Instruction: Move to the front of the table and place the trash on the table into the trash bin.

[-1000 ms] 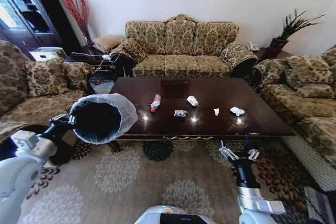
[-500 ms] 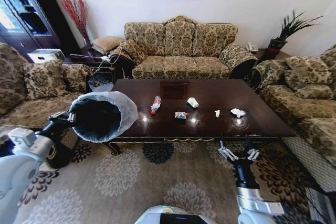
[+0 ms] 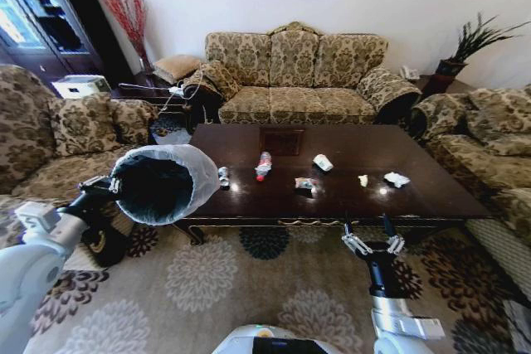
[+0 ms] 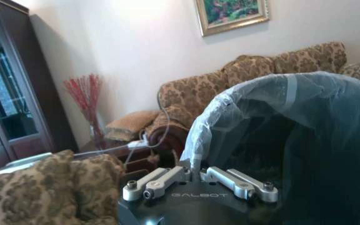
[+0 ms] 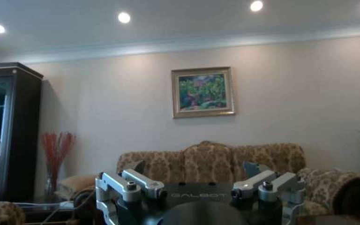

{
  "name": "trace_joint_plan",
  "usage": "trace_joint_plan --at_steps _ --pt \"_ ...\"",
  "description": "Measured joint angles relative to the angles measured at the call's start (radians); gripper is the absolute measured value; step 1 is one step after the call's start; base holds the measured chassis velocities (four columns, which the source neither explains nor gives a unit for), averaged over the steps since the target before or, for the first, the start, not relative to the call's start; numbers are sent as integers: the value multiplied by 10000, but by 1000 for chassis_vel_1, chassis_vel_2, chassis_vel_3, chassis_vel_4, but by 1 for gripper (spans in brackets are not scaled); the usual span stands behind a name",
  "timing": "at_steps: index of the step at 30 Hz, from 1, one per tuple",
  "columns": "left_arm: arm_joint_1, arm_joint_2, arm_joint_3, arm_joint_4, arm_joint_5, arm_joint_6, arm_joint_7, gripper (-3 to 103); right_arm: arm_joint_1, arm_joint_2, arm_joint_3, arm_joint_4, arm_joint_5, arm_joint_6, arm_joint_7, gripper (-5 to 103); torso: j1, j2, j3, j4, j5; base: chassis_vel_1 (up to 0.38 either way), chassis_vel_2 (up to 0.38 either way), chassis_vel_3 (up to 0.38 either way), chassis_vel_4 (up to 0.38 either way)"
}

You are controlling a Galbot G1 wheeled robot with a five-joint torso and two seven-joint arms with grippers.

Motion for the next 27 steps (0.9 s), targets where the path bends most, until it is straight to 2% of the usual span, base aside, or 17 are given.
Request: trace_joint_plan --at_steps 2,5,9,17,20,27 --pt "0 2 0 14 4 2 11 1 2 12 -15 22 -6 -17 -3 100 0 0 1 -1 -13 345 345 -346 -324" --pt "-5 4 0 13 6 0 13 1 4 13 -17 22 -9 -19 -6 100 1 0 1 1 6 361 350 -355 -349" --pt "-5 6 0 18 9 1 18 1 3 16 -17 26 -11 -19 -8 100 0 0 0 -1 -12 360 351 -367 -343" --pt "-4 12 0 24 14 0 16 1 3 19 -19 25 -13 -21 -11 100 1 -1 0 0 -6 332 335 -318 -320" --pt "-2 12 0 30 17 1 12 1 2 20 -19 26 -12 -22 -12 100 2 0 0 0 -15 181 163 -148 -166" --pt "-1 12 6 28 17 0 23 1 1 16 -12 25 -12 -23 -12 100 -1 0 0 2 7 30 4 -11 -27"
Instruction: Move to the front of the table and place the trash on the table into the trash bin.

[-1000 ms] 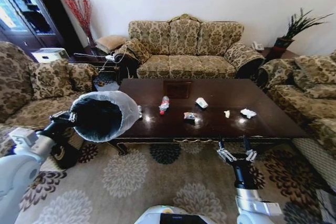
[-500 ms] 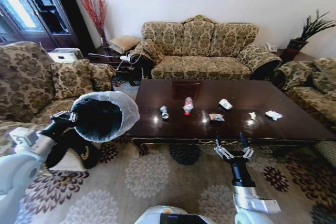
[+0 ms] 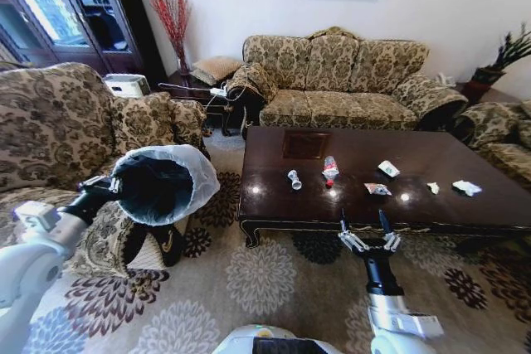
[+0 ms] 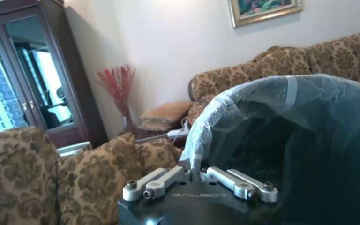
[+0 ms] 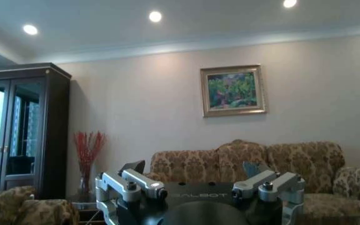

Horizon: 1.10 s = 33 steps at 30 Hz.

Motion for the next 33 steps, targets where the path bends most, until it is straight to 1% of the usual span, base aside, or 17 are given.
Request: trace_joint_plan --at_steps 1,3,6,7,9,11,14,16,33 --pt "-1 1 1 -3 -1 -1 2 1 0 -1 4 0 0 0 1 100 1 0 0 -4 3 -50 -63 44 28" --pt "0 0 3 -7 -6 -4 9 1 0 -1 7 0 1 0 2 100 3 -1 1 -7 -5 -67 -55 48 13" --pt "-1 0 2 -6 -5 -3 9 1 0 -1 6 0 1 0 3 100 5 -1 1 -6 -6 -45 -31 17 11" --pt "-1 0 2 -6 -5 -3 9 1 0 0 5 -1 2 0 3 100 5 -1 1 -5 -15 0 0 0 0" --pt "-1 0 2 -5 -5 -4 8 1 0 1 4 -1 2 0 3 100 4 0 0 -4 -22 0 0 0 0" --pt "0 0 1 -3 -2 -3 3 1 0 1 3 -1 2 0 3 100 1 0 0 1 -18 0 0 0 0" --pt "0 0 1 -4 -2 -3 3 1 0 1 3 -3 2 0 4 100 0 0 0 0 -15 0 0 0 0" --pt "0 0 2 -4 -2 -3 3 1 0 0 5 -3 2 0 6 100 1 0 0 -3 -6 0 0 0 0" --pt "0 0 -2 -3 -2 -3 -2 1 0 0 6 -4 2 2 6 100 3 0 0 -3 -12 0 0 0 0"
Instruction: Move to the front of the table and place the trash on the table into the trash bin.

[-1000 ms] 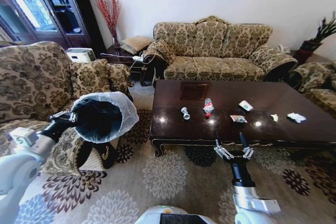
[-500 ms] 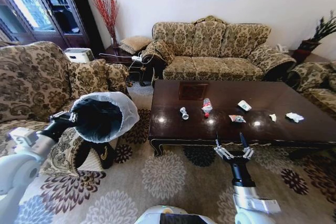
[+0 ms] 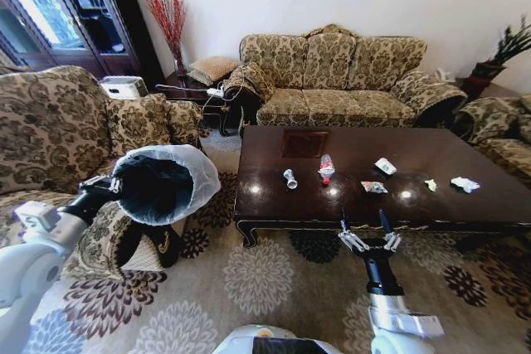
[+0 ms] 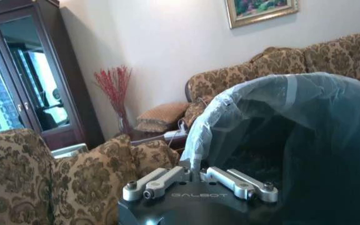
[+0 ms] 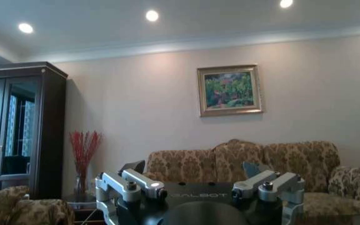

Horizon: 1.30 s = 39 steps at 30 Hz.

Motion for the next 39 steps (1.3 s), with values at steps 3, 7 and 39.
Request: trace_joint_plan --at_steps 3,7,39 --pt "0 0 0 0 0 0 -2 1 0 0 0 0 0 0 0 100 -1 0 -1 1 0 0 0 0 0" --pt "0 0 0 0 0 1 -2 1 0 0 -1 0 0 0 0 100 -1 0 0 1 0 0 0 0 0" --pt "217 1094 -1672 -1847 -1863 2102 -324 1 133 -425 248 2162 -2203 -2830 1405 100 -1 0 0 1 -5 0 0 0 0"
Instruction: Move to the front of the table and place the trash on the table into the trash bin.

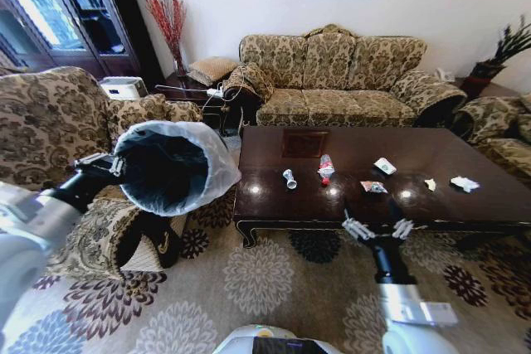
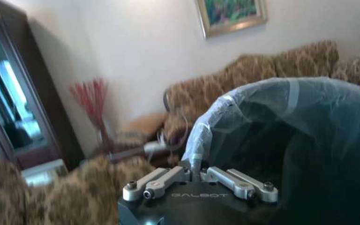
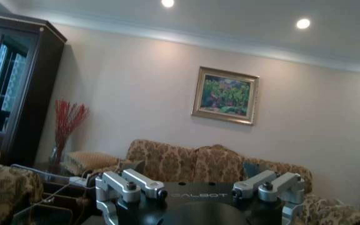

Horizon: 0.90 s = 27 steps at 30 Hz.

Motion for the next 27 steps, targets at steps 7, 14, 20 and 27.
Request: trace_joint_plan --at_steps 7,14,20,27 --pt "21 68 682 397 106 400 186 1 7 -10 7 56 -58 -75 35 100 0 0 -1 -1 5 0 0 0 0" --pt "-106 -130 1582 1098 719 403 156 1 -29 -349 -75 -354 1133 -301 -580 100 1 0 0 -1 -1 0 0 0 0" --pt "-235 -257 1983 1411 702 533 -1 1 -30 -222 -151 -903 1391 -11 -744 100 -1 1 -1 -1 8 0 0 0 0" --pt "-623 -616 2484 1597 200 727 -608 1 93 -321 -133 -1004 1380 -218 -745 100 0 0 -1 0 5 -6 -3 8 6"
